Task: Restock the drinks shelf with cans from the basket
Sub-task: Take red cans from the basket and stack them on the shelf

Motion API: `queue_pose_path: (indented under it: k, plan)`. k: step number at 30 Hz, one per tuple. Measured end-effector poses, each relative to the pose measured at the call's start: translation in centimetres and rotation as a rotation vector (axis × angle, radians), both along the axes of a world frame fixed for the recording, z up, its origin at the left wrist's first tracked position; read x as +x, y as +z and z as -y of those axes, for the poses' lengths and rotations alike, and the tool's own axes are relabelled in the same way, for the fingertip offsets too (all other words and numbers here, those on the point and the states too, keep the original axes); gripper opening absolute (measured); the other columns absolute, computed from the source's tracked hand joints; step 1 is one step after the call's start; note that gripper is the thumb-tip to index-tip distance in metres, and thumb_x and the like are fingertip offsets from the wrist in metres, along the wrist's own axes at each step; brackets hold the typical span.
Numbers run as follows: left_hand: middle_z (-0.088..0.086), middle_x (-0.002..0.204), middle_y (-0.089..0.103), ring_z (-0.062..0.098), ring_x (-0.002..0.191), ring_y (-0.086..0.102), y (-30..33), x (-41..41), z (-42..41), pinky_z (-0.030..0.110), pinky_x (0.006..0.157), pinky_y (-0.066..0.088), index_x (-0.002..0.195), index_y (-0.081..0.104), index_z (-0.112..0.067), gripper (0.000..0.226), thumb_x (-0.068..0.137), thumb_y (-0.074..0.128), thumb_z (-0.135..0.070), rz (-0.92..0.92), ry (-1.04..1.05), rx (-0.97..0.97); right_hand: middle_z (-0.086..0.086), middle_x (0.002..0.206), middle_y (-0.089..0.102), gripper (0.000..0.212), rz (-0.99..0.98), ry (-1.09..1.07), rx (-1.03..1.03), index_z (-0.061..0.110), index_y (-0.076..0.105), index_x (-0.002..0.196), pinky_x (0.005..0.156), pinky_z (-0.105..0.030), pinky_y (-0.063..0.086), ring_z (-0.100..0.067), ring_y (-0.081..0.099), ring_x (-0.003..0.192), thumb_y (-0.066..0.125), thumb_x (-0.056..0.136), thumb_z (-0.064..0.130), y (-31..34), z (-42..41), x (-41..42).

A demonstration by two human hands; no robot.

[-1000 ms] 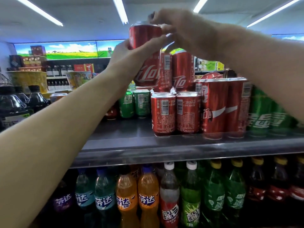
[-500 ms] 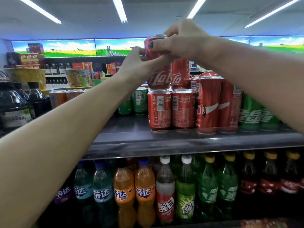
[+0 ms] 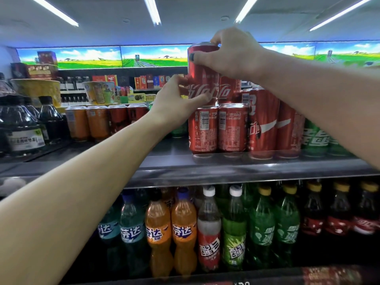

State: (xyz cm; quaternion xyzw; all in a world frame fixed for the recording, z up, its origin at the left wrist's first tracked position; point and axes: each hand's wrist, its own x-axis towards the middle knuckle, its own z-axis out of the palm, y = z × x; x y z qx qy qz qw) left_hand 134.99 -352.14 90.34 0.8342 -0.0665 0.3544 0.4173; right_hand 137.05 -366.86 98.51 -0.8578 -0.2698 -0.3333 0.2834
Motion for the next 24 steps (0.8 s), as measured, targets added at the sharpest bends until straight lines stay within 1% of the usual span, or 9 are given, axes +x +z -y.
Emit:
queue_pose_path:
  k: [3, 4, 7, 10, 13, 17, 20, 22, 24]
  plan:
    - [-0.009, 0.12, 0.062, 0.009, 0.11, 0.061, -0.3, 0.0, 0.0, 0.019, 0.083, 0.048, 0.144, 0.048, -0.018, 0.068, 0.09, 0.077, -0.047, 0.02, 0.023, 0.047, -0.008, 0.113, 0.059, 0.061, 0.029, -0.002, 0.009, 0.01, 0.058, 0.129, 0.079, -0.034, 0.051, -0.026, 0.06, 0.097, 0.062, 0.092, 0.058, -0.5, -0.3, 0.3]
    - [-0.008, 0.12, 0.062, 0.009, 0.11, 0.062, -0.4, -0.1, 0.0, 0.019, 0.082, 0.048, 0.145, 0.048, -0.018, 0.069, 0.09, 0.076, -0.048, 0.024, 0.028, 0.057, -0.009, 0.115, 0.057, 0.061, 0.037, 0.002, 0.012, 0.011, 0.055, 0.131, 0.08, -0.035, 0.051, -0.027, 0.06, 0.098, 0.062, 0.092, 0.057, -0.6, -0.4, 0.3]
    - [-0.006, 0.122, 0.063, 0.011, 0.11, 0.063, -0.5, 0.0, 0.2, 0.025, 0.088, 0.05, 0.147, 0.047, -0.016, 0.071, 0.091, 0.074, -0.051, 0.023, 0.042, 0.081, -0.013, 0.125, 0.058, 0.06, 0.077, -0.008, 0.001, 0.01, 0.051, 0.132, 0.081, -0.036, 0.049, -0.03, 0.06, 0.105, 0.06, 0.095, 0.056, -1.0, -0.7, 0.6]
    - [-0.008, 0.119, 0.061, 0.01, 0.109, 0.063, -0.5, -0.1, 0.3, 0.02, 0.082, 0.048, 0.148, 0.046, -0.016, 0.073, 0.09, 0.076, -0.049, 0.016, 0.051, 0.099, -0.014, 0.13, 0.058, 0.06, 0.079, -0.014, 0.005, 0.01, 0.051, 0.132, 0.09, -0.04, 0.053, -0.031, 0.061, 0.11, 0.059, 0.096, 0.057, -1.2, -0.9, 0.5]
    - [-0.008, 0.121, 0.061, 0.01, 0.109, 0.063, -0.6, -0.3, 0.3, 0.015, 0.078, 0.047, 0.15, 0.043, -0.017, 0.075, 0.089, 0.078, -0.044, 0.002, 0.051, 0.118, -0.015, 0.134, 0.055, 0.063, 0.082, -0.016, 0.014, 0.011, 0.046, 0.139, 0.092, -0.04, 0.053, -0.032, 0.059, 0.112, 0.058, 0.097, 0.056, -1.4, -0.9, 0.4]
    - [-0.002, 0.131, 0.066, 0.011, 0.113, 0.065, -0.5, -0.3, 0.3, 0.025, 0.092, 0.052, 0.15, 0.043, -0.017, 0.078, 0.088, 0.08, -0.044, -0.001, 0.051, 0.123, -0.016, 0.139, 0.052, 0.067, 0.066, -0.04, 0.013, 0.011, 0.037, 0.147, 0.094, -0.04, 0.053, -0.032, 0.058, 0.116, 0.055, 0.099, 0.054, -1.4, -1.0, 0.5]
    - [-0.002, 0.13, 0.066, 0.012, 0.113, 0.064, -0.4, -0.6, 0.3, 0.026, 0.092, 0.051, 0.15, 0.042, -0.017, 0.078, 0.087, 0.08, -0.043, -0.017, 0.048, 0.115, -0.015, 0.141, 0.051, 0.066, 0.068, -0.06, 0.012, 0.01, 0.035, 0.148, 0.093, -0.04, 0.052, -0.033, 0.057, 0.119, 0.053, 0.1, 0.053, -1.5, -1.0, 0.3]
    - [-0.001, 0.129, 0.065, 0.012, 0.112, 0.064, -0.4, -0.8, 0.3, 0.028, 0.093, 0.051, 0.15, 0.04, -0.016, 0.079, 0.088, 0.08, -0.043, -0.031, 0.041, 0.107, -0.016, 0.142, 0.05, 0.065, 0.095, -0.079, 0.009, 0.009, 0.035, 0.148, 0.097, -0.042, 0.051, -0.035, 0.055, 0.122, 0.051, 0.101, 0.052, -1.6, -1.0, 0.3]
    - [-0.002, 0.129, 0.063, 0.012, 0.11, 0.061, -0.4, -1.2, 0.4, 0.027, 0.089, 0.047, 0.151, 0.038, -0.015, 0.08, 0.089, 0.08, -0.043, -0.037, 0.041, 0.101, -0.017, 0.143, 0.05, 0.063, 0.121, -0.11, 0.017, 0.009, 0.037, 0.147, 0.101, -0.046, 0.049, -0.037, 0.053, 0.126, 0.049, 0.101, 0.051, -1.7, -0.9, 0.0]
